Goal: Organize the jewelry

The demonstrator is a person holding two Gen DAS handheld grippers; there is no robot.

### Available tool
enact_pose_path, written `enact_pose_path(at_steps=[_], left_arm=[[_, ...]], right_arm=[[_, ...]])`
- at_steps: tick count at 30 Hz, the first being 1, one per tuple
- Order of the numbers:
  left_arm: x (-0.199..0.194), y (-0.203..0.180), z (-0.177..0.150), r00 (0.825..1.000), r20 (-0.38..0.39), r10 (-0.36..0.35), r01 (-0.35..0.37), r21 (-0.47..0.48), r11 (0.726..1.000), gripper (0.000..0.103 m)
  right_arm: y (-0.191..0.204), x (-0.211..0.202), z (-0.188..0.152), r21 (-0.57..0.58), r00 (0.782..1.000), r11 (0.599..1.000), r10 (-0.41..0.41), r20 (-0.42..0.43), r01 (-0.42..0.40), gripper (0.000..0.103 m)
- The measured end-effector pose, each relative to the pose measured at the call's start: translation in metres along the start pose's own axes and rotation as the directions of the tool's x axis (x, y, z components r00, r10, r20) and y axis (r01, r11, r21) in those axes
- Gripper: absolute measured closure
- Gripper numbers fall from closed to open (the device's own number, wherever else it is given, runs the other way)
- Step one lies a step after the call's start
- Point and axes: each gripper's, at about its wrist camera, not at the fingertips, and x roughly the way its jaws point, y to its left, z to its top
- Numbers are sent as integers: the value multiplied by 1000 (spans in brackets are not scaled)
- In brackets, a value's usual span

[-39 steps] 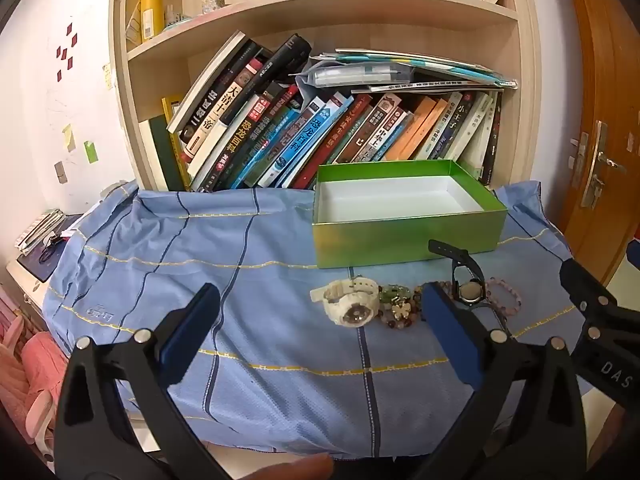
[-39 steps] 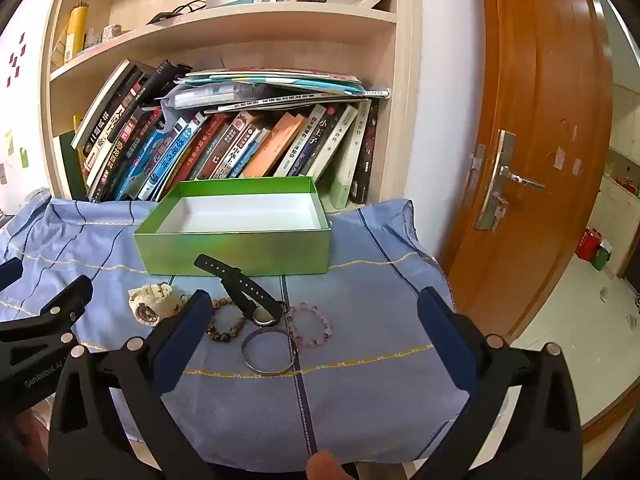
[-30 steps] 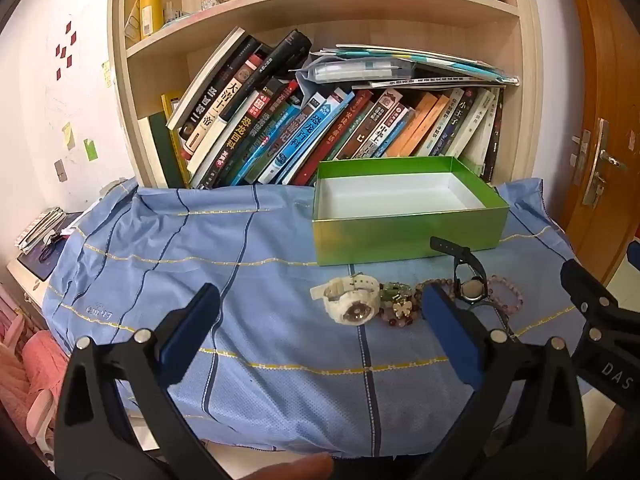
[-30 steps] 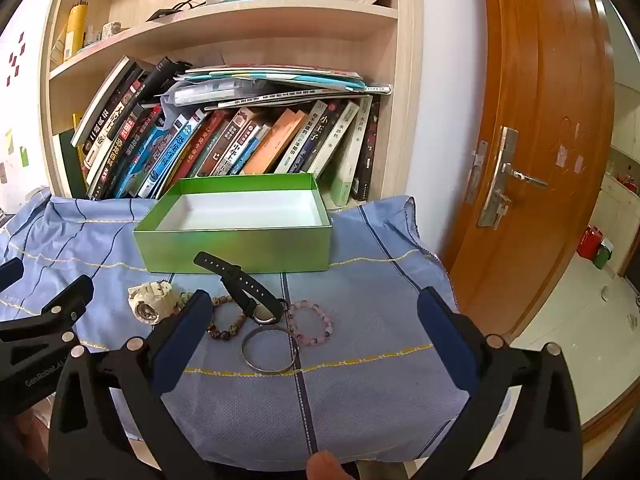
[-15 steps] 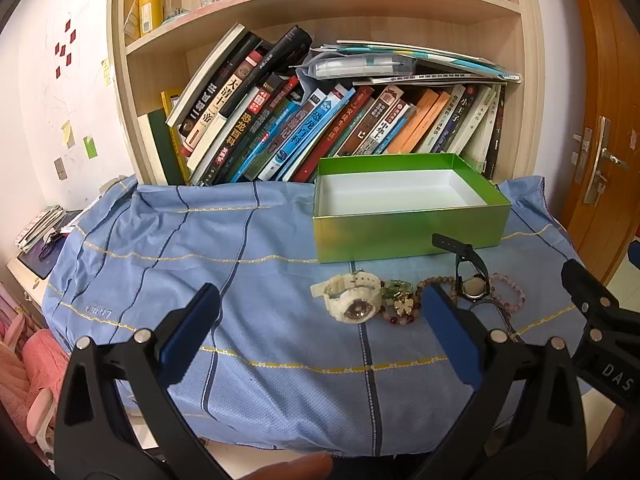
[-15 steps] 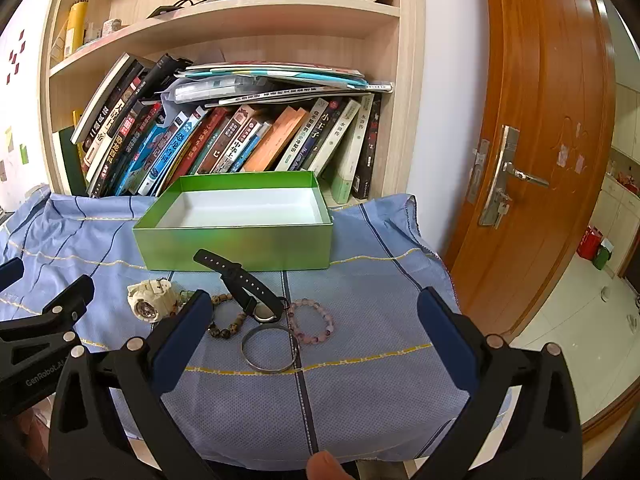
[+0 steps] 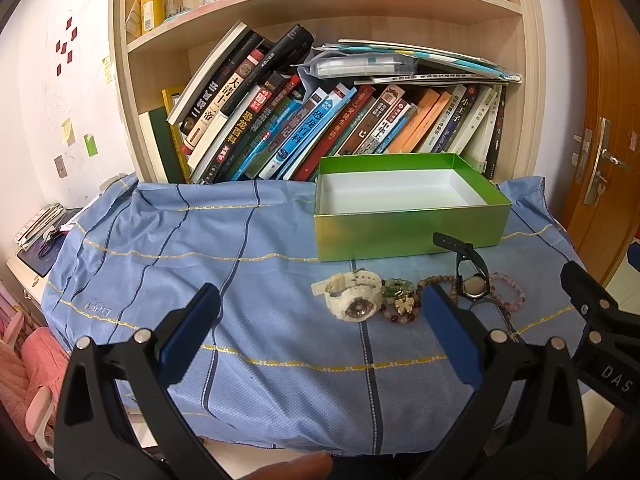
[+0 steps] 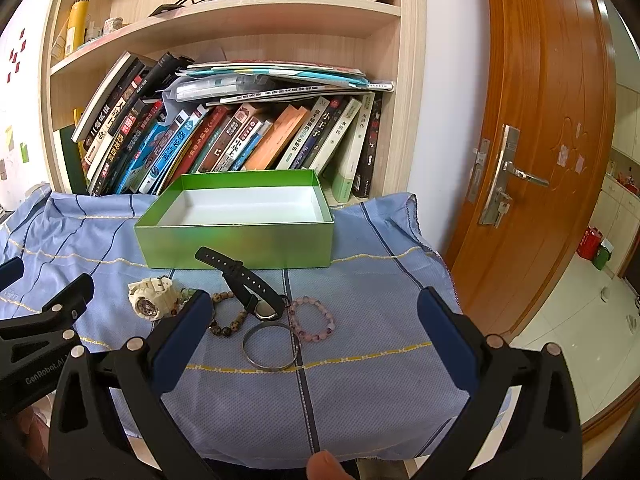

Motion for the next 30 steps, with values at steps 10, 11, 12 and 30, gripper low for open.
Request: enact_pose_path(at_steps=[10, 11, 12, 30], left_arm=[[-1, 2, -1, 1000, -1, 1, -1, -2, 1000, 4], [-1, 2, 0, 1000, -1, 0, 0, -1, 1000, 4], [-1, 2, 0, 1000, -1, 0, 0, -1, 1000, 4], [-4, 1, 1, 1000, -5, 2, -2, 5, 1000, 4]], right_arm=[[0, -1, -1, 0, 1000, 1000, -1, -2, 1, 3], [0, -1, -1, 1, 1000, 1000, 0, -1, 0, 3], [0, -1, -1, 1, 1000, 1000, -1, -1, 1, 3], [0, -2, -3, 3, 1000, 1000, 1, -4, -1, 3]])
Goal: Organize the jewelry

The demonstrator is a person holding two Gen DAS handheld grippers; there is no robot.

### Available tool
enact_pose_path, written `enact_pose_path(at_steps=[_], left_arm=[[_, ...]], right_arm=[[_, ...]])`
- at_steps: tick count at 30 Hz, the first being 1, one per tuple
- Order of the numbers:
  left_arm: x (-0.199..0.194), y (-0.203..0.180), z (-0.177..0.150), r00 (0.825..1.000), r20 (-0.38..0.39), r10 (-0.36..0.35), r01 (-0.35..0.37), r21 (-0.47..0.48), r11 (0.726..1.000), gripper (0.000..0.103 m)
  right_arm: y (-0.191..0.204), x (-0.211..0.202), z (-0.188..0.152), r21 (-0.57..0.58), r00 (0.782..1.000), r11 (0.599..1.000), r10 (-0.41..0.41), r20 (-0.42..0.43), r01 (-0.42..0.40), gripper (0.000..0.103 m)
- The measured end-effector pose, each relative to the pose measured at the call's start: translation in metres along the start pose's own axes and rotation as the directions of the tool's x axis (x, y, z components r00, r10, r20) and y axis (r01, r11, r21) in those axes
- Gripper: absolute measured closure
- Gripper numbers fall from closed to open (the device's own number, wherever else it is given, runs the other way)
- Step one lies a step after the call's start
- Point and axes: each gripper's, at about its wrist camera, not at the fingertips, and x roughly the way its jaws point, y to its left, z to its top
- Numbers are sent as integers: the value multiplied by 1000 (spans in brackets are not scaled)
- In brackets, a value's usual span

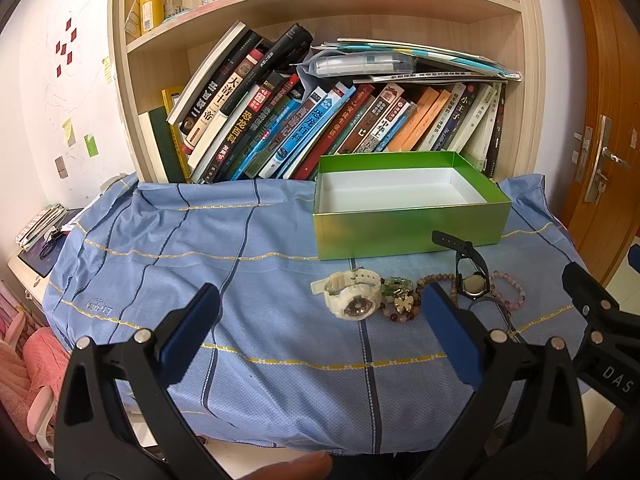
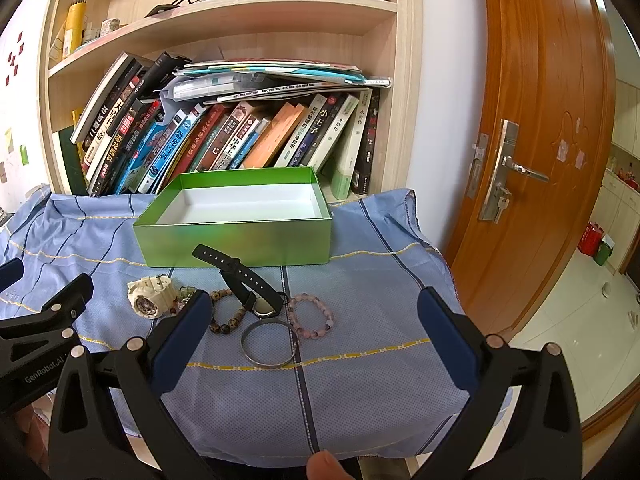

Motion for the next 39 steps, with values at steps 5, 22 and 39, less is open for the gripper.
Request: enact_pose_path(at_steps=[5, 22, 39], left_arm=[[0, 0, 0, 1000, 0, 1, -1, -1, 1000, 4], [0, -1, -1, 1000, -4, 1, -1, -2, 1000, 4], [50, -8, -8, 978, -207, -25, 36, 51, 998, 4]], right_arm=[[0, 0, 0, 1, 1000, 1000, 0, 0, 0, 3], [0, -1, -1, 1, 1000, 1000, 2, -4, -2, 3], [-11, 50, -6, 30, 979, 998, 63, -193, -58, 3]])
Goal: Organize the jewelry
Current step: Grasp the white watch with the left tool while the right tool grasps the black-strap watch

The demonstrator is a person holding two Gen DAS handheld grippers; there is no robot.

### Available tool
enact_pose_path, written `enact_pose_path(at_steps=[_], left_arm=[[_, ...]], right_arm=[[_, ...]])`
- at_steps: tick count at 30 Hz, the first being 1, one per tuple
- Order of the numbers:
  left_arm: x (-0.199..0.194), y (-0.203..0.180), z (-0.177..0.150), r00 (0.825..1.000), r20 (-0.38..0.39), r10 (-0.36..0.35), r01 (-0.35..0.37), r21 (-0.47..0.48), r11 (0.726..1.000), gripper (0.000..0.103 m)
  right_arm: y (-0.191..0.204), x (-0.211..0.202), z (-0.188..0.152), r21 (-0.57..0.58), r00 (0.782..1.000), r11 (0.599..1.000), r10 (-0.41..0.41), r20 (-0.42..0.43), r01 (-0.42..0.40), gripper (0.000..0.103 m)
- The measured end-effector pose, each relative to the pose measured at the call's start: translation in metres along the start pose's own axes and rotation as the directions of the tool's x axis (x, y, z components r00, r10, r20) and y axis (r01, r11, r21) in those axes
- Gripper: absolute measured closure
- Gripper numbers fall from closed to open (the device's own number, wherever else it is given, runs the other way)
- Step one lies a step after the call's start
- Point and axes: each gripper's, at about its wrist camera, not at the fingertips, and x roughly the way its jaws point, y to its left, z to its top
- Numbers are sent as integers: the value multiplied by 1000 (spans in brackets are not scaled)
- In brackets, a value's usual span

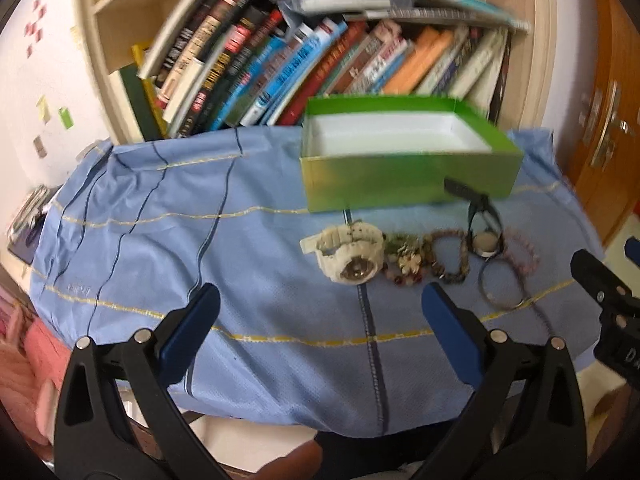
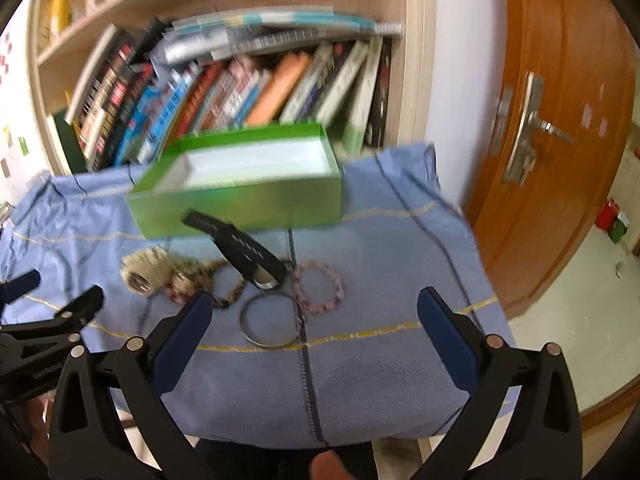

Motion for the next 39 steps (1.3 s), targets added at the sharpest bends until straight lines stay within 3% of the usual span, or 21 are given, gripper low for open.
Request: enact_pose_path(at_steps=[4, 6, 9, 11, 15, 19, 20, 24, 28, 33, 39], left_arm=[[29, 5, 4, 994, -90, -63, 62, -21, 998, 4], [37, 10, 7, 993, -103, -53, 49, -34, 998, 4], [48, 13, 11, 992, -115, -45, 40, -48, 998, 4], [55, 12, 16, 990, -123, -62, 56, -52, 997, 4], [75, 8, 23, 987, -156, -38, 31, -46, 998, 4], [90, 5, 23, 982, -183, -56, 48, -46, 998, 4], [95, 4, 22, 980, -186, -70, 62, -50, 997, 12], [97, 11, 20, 966, -185, -180, 160, -115, 980, 47], [94, 11, 20, 976, -172, -131, 115, -102, 988, 49], [70, 16, 18, 984, -119, -135, 124, -90, 988, 51], [65, 24, 19, 983, -110, -147, 135, -109, 985, 52]], right_arm=[[5, 24, 1, -57, 998, 998, 21, -52, -24, 3], [9, 29, 3, -69, 997, 996, 61, -49, -64, 5], [13, 40, 13, -73, 992, 991, 111, -58, -115, 17], [20, 53, 21, -90, 990, 989, 114, -85, -121, 34], [36, 90, 28, -119, 978, 985, 104, -183, -127, 38], [43, 105, 25, -149, 977, 985, 50, -209, -83, 90], [43, 106, 25, -148, 976, 986, 48, -212, -81, 98], [38, 103, 26, -132, 976, 987, 64, -208, -93, 101], [31, 99, 31, -116, 978, 990, 53, -201, -78, 101], [24, 93, 34, -96, 981, 993, 56, -187, -75, 101], [21, 86, 37, -84, 984, 993, 69, -165, -84, 101]])
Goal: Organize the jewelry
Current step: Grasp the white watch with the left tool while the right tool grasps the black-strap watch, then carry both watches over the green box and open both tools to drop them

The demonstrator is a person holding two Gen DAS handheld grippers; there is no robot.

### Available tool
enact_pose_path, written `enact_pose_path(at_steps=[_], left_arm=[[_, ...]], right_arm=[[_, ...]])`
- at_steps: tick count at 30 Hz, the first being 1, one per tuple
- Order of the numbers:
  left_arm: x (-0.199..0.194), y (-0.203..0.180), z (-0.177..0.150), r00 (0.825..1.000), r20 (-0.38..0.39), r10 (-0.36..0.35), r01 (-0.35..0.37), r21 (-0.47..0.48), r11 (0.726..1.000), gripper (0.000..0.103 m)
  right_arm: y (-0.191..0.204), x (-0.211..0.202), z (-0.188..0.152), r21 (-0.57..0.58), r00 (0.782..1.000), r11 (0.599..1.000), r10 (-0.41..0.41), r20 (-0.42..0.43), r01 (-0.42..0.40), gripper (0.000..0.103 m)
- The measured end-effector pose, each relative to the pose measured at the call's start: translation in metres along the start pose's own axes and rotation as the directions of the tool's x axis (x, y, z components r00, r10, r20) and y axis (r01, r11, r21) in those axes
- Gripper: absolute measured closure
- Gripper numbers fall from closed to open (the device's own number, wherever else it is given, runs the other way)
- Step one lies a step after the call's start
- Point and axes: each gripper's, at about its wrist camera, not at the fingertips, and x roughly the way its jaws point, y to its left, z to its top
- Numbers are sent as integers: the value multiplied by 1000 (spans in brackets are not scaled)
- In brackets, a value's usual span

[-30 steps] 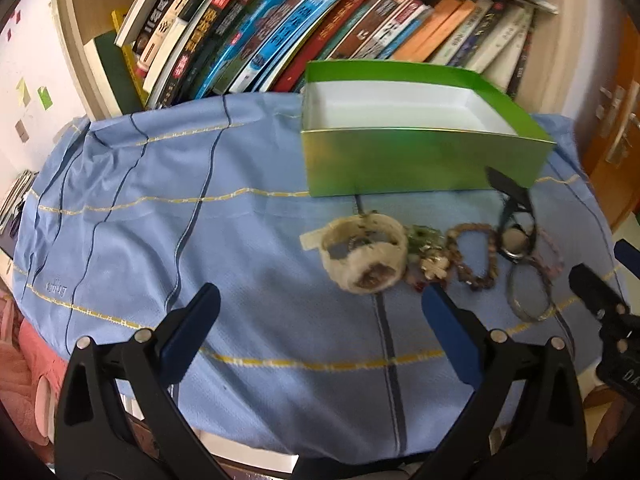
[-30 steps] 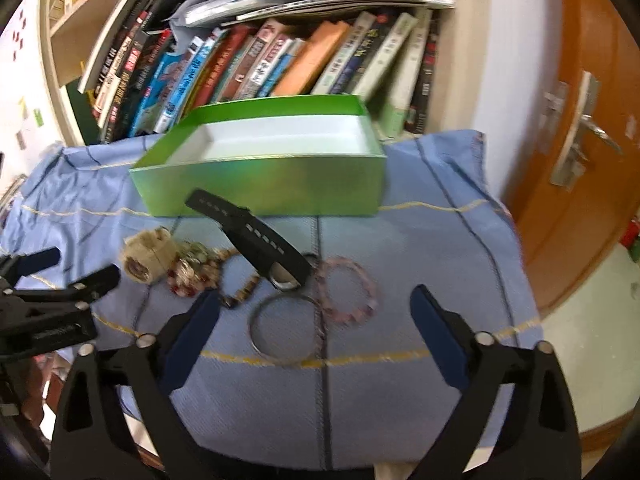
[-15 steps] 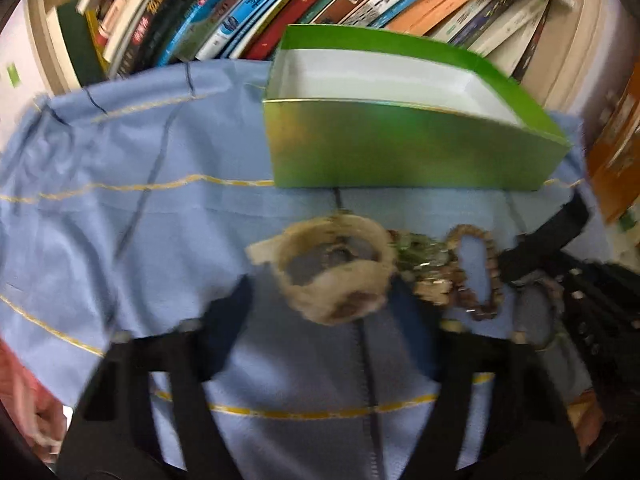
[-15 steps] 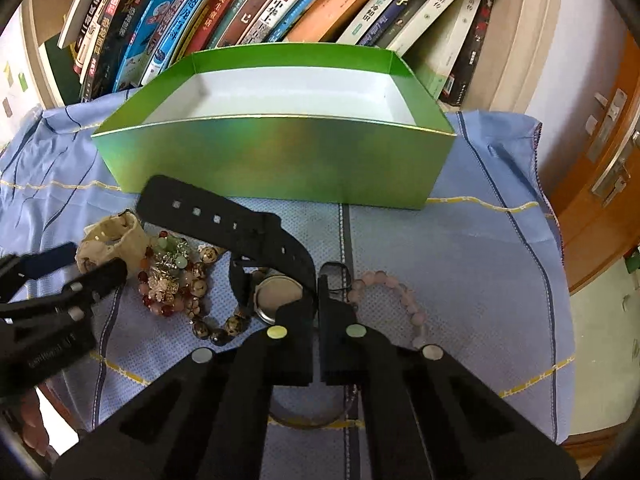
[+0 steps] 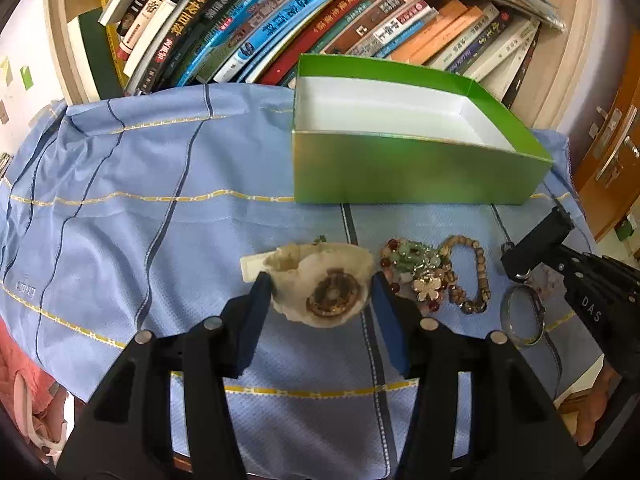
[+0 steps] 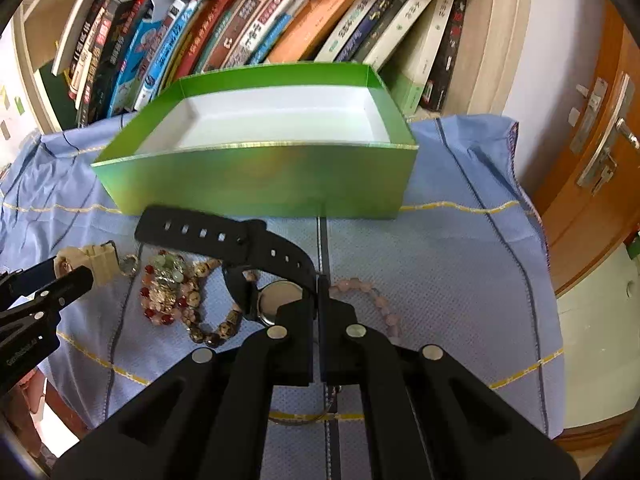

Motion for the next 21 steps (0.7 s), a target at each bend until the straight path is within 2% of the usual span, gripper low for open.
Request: enact_pose_path(at_steps=[7, 10, 14, 16, 19, 21], left_arm=[[-11, -4, 12, 999, 39, -9, 8, 9, 1000, 52], [-22, -9, 27, 997, 81, -6, 4, 23, 1000, 52], [-48, -17, 65, 985, 169, -39, 32, 43, 999, 52], [-56, -23, 90, 976, 213, -34, 23, 52, 998, 52], [-50, -30, 120, 974, 213, -72, 58, 72, 996, 51], [-26, -35, 140, 983, 168, -69, 59, 65, 996, 51]], right_arm=[[2, -4, 8, -12, 1000, 1000, -5, 18, 5, 101], [0, -19, 25, -4, 998, 1000, -3, 68, 4, 101], [-3, -47, 58, 10, 985, 1000, -17, 174, 15, 101], [-6, -57, 78, 29, 977, 1000, -10, 214, 4, 100], [-8, -51, 113, 48, 975, 999, 4, 222, -15, 100], [-9, -32, 125, 64, 982, 998, -11, 188, -1, 100]])
